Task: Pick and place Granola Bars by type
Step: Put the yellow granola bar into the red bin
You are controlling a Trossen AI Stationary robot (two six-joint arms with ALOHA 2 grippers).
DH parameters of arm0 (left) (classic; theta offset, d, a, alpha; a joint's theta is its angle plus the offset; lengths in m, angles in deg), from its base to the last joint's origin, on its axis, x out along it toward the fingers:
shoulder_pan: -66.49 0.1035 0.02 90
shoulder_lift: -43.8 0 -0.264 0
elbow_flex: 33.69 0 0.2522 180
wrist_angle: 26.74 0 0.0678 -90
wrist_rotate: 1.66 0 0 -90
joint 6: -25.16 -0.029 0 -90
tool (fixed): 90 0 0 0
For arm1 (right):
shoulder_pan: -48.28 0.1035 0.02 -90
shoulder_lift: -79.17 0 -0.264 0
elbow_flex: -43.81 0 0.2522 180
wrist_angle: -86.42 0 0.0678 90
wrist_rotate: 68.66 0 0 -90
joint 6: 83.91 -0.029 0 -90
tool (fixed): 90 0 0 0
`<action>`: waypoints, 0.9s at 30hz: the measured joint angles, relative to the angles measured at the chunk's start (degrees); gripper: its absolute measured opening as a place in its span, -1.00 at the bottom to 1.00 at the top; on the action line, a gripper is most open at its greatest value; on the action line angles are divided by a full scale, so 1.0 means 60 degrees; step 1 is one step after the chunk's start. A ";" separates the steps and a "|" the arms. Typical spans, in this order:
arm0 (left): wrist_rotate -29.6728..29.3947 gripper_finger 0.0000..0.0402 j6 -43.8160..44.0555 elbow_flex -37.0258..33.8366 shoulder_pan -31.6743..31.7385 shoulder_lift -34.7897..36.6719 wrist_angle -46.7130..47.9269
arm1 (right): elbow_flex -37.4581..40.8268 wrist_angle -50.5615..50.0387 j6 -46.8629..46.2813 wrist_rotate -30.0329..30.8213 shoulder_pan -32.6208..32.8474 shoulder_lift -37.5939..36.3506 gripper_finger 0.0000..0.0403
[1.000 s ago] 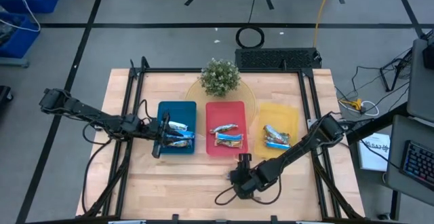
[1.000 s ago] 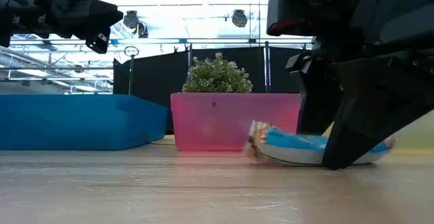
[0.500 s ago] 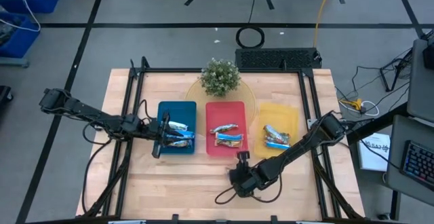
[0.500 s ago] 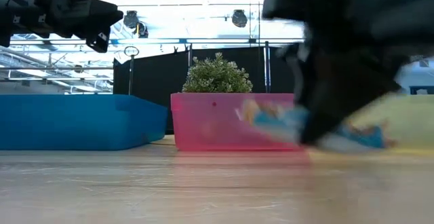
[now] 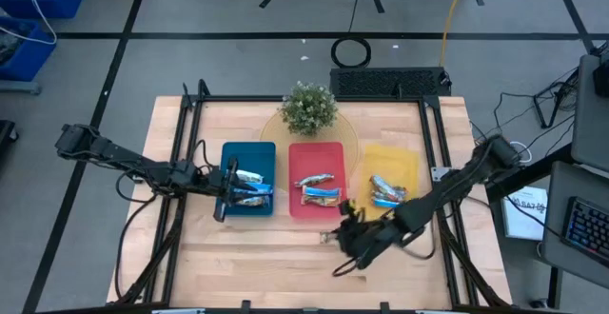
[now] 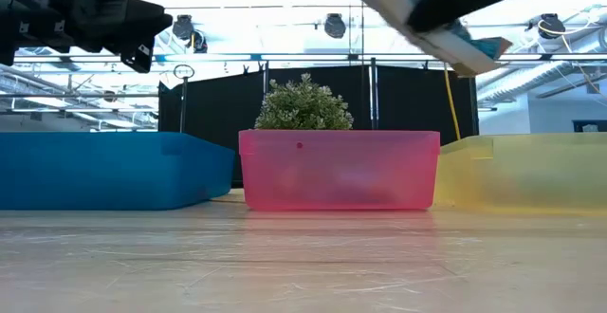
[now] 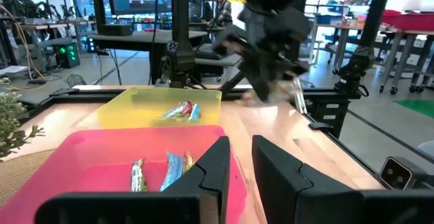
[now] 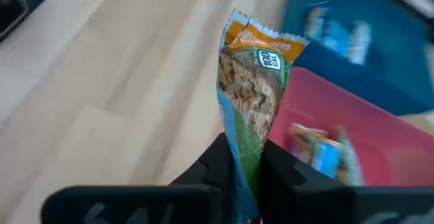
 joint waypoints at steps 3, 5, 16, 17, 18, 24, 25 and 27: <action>-0.0128 -0.64 -0.0002 0.0000 0.0000 0.0000 -0.0031 | 0.0998 0.0591 0.0003 0.0481 -0.0326 -0.1155 -0.86; -0.0263 -0.64 -0.0018 0.0000 0.0000 0.0000 -0.0029 | 0.1377 0.0852 -0.0251 0.0661 -0.0734 -0.1835 -0.86; -0.1337 -0.64 -0.0155 0.0000 0.0007 0.0004 -0.0106 | 0.0825 0.1068 0.0626 -0.2093 -0.3456 -0.1364 -0.84; -0.1504 -0.64 -0.0155 0.0000 0.0007 0.0002 -0.0083 | 0.0736 0.1068 0.0713 -0.2344 -0.3608 -0.1075 -0.85; -0.1615 -0.64 -0.0155 0.0000 0.0007 0.0000 -0.0047 | 0.0665 0.1074 0.0786 -0.2556 -0.3718 -0.0795 -0.86; -0.1684 -0.64 -0.0154 -0.0002 0.0007 0.0004 0.0038 | 0.0293 0.1075 0.1001 -0.2875 -0.4120 0.0676 -0.79; -0.1684 -0.64 -0.0152 -0.0004 0.0007 0.0003 0.0041 | 0.0251 0.1061 0.1005 -0.2870 -0.4192 0.0869 -0.78; -0.1684 -0.64 -0.0152 -0.0004 0.0007 0.0000 0.0058 | 0.0186 0.1078 0.1047 -0.2868 -0.4345 0.1198 -0.79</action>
